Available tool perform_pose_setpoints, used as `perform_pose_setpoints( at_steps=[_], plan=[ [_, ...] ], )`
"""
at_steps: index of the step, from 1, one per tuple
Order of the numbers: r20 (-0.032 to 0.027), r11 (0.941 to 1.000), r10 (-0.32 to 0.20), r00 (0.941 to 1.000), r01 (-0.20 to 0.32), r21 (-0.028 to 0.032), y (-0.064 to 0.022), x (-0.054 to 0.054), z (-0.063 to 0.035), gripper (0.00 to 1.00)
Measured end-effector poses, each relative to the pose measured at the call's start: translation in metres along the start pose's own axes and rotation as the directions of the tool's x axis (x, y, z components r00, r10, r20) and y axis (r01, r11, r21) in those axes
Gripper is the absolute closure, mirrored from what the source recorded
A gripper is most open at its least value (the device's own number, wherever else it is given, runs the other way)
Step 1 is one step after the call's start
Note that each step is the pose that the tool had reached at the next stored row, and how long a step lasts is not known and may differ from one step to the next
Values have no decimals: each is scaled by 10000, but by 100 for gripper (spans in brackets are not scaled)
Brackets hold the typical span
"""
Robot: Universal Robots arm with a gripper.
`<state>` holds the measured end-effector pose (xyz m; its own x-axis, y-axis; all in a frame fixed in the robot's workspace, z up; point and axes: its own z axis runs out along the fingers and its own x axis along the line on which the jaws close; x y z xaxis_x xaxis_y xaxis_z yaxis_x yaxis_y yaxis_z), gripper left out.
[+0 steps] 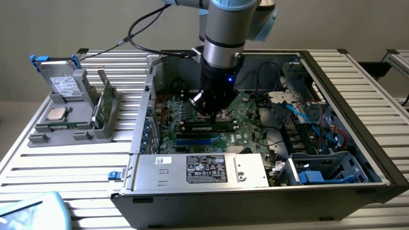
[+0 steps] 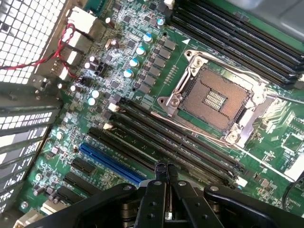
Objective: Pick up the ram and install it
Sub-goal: 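Press down the ram until it locks into place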
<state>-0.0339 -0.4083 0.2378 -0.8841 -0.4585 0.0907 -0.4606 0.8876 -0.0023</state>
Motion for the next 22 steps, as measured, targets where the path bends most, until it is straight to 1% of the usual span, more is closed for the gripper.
perform_pose_setpoints(
  at_steps=[3, 5, 8, 10, 13, 16, 20, 22],
  plan=[
    [-5, 9990, 439, 9990, -439, -34, 0, 0, 1, 89],
    [-8, 9972, 746, 9972, -746, -62, 0, 0, 2, 89],
    [-14, 9923, 1236, 9923, -1236, -106, 0, 0, 3, 89],
    [-18, 9879, 1548, 9879, -1548, -135, 0, 0, 3, 89],
    [-27, 9794, 2013, 9795, -2013, -177, 0, 0, 3, 89],
    [-37, 9693, 2447, 9696, -2448, -215, 0, 0, 3, 89],
    [-52, 9533, 3009, 9536, -3010, -267, 0, 0, 3, 89],
    [-58, 9441, 3284, 9445, -3284, -291, 0, 0, 3, 89]
  ],
)
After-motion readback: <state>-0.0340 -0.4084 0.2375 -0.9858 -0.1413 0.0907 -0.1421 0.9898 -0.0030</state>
